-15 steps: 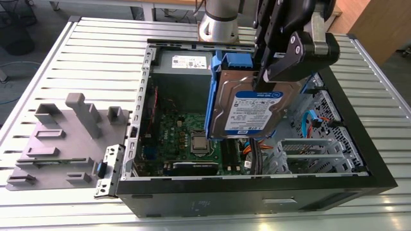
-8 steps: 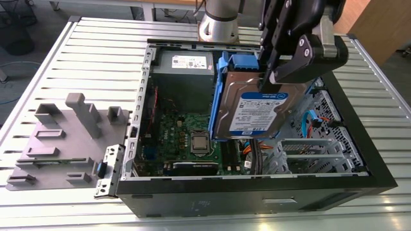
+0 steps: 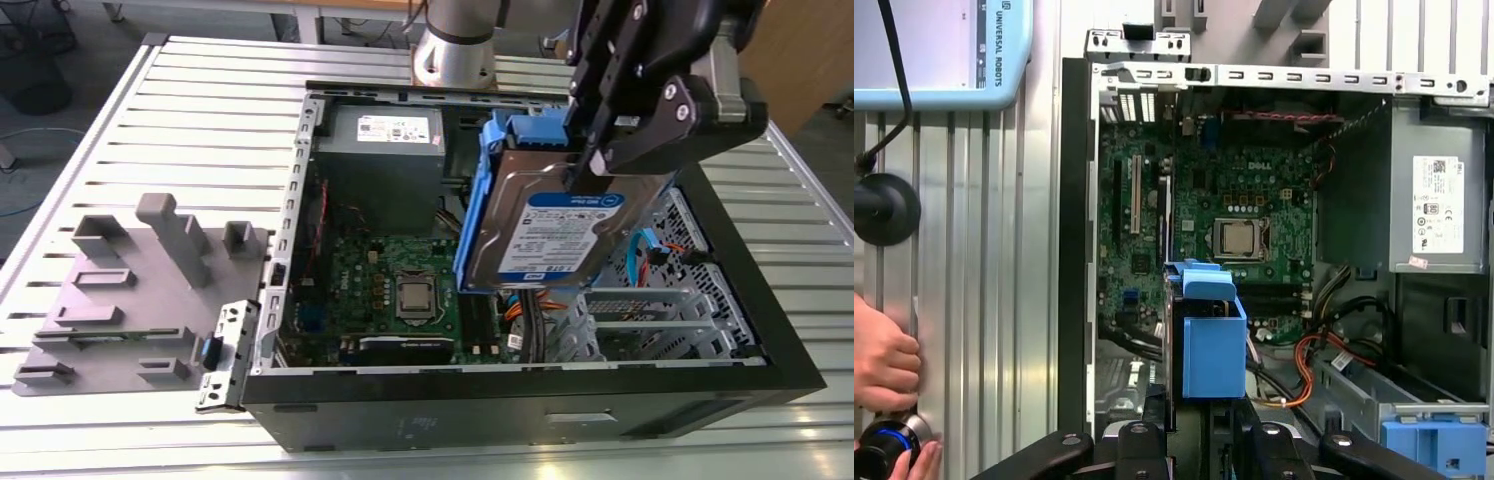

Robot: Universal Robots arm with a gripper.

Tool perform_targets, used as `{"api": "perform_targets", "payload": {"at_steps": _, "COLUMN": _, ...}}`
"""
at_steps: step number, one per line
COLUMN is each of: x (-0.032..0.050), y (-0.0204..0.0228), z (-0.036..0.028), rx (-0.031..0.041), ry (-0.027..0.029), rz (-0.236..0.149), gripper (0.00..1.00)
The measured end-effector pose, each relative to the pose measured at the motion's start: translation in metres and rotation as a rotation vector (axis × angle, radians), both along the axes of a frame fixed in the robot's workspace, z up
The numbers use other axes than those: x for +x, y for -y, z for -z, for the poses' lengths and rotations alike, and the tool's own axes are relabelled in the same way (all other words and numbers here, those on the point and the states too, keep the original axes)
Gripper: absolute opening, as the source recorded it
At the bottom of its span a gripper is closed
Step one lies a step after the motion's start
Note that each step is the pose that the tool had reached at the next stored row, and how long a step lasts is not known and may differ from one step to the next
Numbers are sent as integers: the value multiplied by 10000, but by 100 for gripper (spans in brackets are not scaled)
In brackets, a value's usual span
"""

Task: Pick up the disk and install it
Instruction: 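Pick up the disk, then insert the disk into the insertion slot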

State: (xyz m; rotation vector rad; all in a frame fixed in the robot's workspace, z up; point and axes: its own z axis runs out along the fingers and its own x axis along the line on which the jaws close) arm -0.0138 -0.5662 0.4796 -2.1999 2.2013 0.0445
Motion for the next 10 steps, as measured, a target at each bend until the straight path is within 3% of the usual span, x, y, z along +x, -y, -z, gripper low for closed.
{"api": "perform_targets", "payload": {"at_steps": 8, "x": 222, "y": -1, "z": 2, "rx": -1, "ry": -5, "rz": 1, "gripper": 35}}
{"api": "perform_targets", "payload": {"at_steps": 10, "x": 241, "y": -1, "z": 2, "rx": -1, "ry": -5, "rz": 0, "gripper": 35}}
